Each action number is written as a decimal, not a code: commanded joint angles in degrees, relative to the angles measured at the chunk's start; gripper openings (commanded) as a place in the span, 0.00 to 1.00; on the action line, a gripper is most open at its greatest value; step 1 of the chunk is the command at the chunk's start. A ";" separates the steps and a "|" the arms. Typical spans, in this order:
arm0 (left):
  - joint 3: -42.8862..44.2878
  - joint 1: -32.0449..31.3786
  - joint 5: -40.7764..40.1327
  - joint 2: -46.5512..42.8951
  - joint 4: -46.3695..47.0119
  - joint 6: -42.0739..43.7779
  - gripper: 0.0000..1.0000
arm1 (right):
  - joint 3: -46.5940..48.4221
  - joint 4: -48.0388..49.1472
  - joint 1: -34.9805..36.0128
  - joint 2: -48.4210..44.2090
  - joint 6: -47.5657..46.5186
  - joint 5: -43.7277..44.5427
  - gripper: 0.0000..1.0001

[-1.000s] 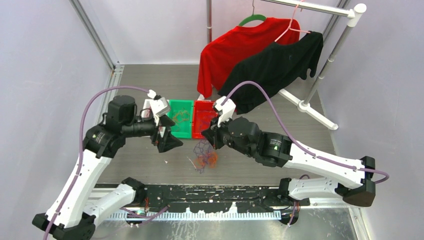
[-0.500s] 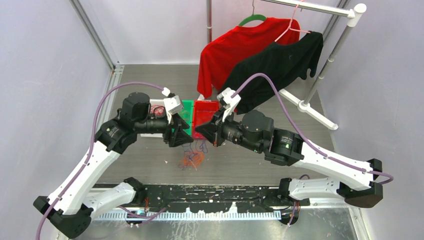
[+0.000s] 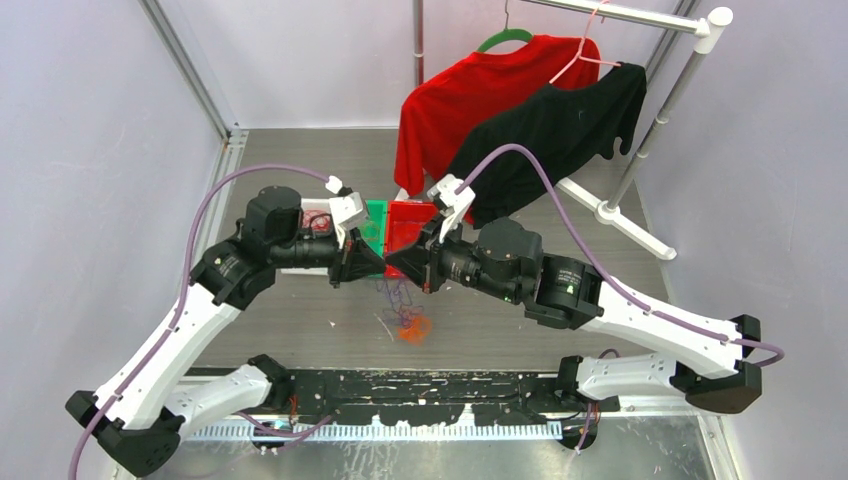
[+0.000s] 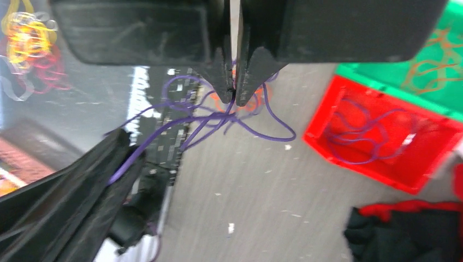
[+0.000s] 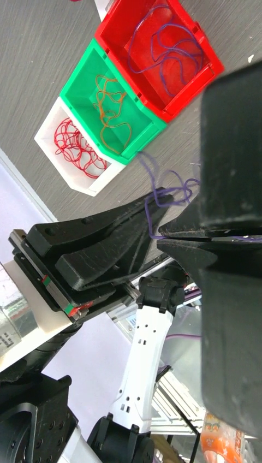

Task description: Untangle the cables

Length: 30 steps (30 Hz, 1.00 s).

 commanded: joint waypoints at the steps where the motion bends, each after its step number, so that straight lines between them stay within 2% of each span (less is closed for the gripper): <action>1: -1.37 -0.31 -9.64 -2.33 2.42 5.17 0.01 | 3.11 -0.38 -0.02 -1.91 -0.11 0.69 0.01; 8: -2.26 -0.30 -13.84 -4.45 3.35 8.19 0.00 | 1.48 -9.20 -0.10 -6.01 -2.04 6.65 0.01; 16: -2.60 -0.31 -14.74 -5.71 2.29 10.45 0.00 | -0.76 -16.84 -0.19 -10.68 -2.85 13.81 0.01; 23: -4.02 -0.35 -17.42 -6.52 -0.28 13.28 0.00 | 2.99 -23.05 -0.19 -11.99 -4.62 19.08 0.01; 30: -10.42 -0.26 -18.76 -9.92 -3.20 18.12 0.00 | 9.28 -23.44 -0.19 -14.77 -7.47 25.29 0.01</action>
